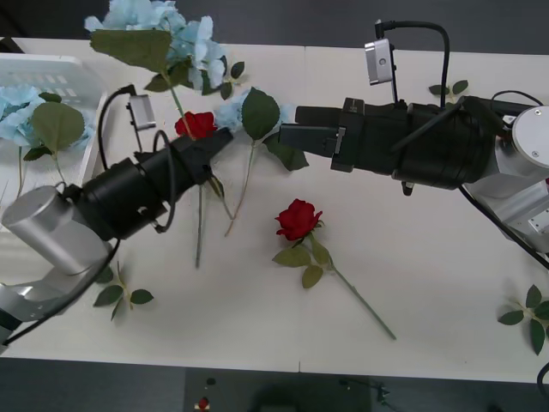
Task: Put the red flowers into the right box and the blue flowers into the left box
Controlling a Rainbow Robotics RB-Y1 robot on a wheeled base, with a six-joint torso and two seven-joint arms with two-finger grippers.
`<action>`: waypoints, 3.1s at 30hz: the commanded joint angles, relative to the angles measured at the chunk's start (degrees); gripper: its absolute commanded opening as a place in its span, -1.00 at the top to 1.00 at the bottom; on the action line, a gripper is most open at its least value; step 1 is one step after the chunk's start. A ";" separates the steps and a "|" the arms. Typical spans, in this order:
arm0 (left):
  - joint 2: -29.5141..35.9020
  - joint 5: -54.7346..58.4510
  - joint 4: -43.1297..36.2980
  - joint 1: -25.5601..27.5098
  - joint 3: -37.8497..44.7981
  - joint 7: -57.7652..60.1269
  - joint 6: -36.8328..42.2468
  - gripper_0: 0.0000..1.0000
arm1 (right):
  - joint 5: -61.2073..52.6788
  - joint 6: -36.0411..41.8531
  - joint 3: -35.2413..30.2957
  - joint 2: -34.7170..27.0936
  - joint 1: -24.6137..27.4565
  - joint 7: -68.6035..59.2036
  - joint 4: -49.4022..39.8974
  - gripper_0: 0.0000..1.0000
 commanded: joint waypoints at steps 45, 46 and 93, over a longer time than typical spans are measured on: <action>21.62 -94.21 17.37 -15.25 48.76 46.40 54.29 0.99 | 63.59 9.51 16.09 -21.55 5.60 -62.98 -25.40 -1.00; 21.62 -94.74 16.93 -14.55 48.76 46.40 53.58 0.95 | 65.44 9.60 16.71 -20.76 5.52 -62.98 -24.87 -1.00; -19.77 -138.25 8.32 -20.09 3.32 88.06 39.35 -0.90 | 91.63 5.91 28.13 7.01 -5.21 -64.74 7.83 1.00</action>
